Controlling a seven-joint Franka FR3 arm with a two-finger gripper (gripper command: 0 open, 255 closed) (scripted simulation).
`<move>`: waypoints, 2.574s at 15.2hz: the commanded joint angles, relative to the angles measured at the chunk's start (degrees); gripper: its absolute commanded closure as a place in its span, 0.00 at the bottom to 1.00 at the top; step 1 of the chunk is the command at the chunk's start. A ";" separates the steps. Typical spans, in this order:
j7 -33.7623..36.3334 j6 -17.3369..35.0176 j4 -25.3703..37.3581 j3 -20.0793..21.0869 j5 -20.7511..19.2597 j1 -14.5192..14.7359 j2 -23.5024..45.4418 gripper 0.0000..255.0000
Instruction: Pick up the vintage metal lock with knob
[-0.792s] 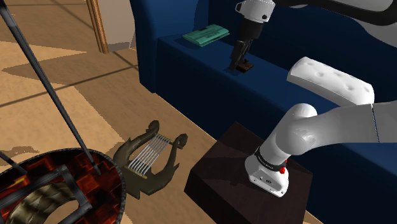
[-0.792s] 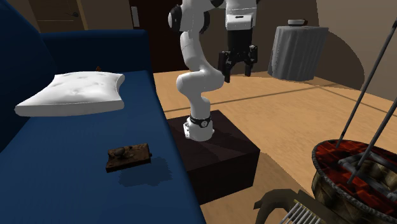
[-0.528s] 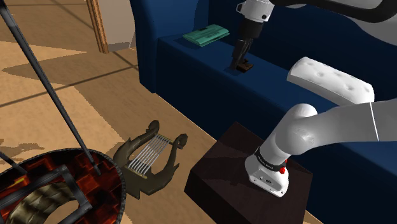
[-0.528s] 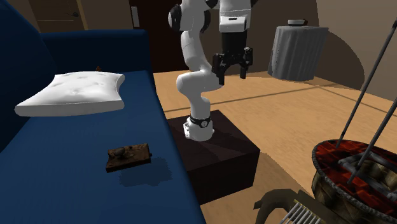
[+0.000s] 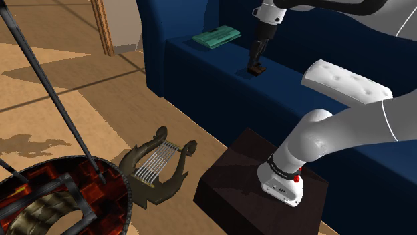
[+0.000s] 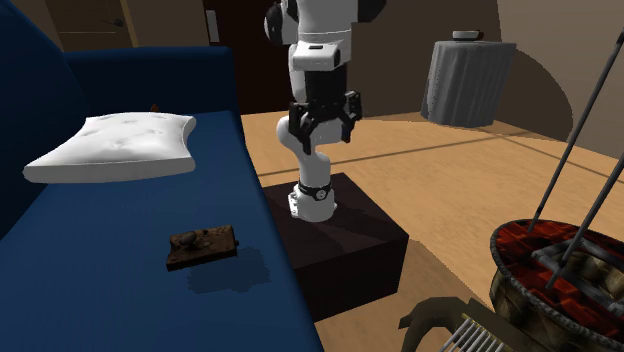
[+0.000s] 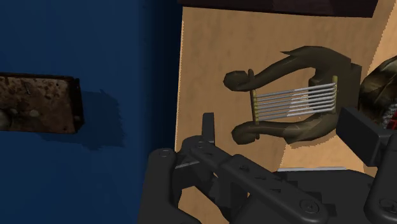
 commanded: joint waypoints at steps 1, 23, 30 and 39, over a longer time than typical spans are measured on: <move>-2.28 1.03 1.20 -2.10 -1.11 -0.65 2.53 0.00; -29.33 6.26 29.33 -21.55 3.20 -8.17 40.43 0.00; -29.41 11.18 24.98 -21.47 3.57 -8.25 41.11 0.00; -29.38 11.17 25.03 -21.46 3.60 -8.23 41.15 1.00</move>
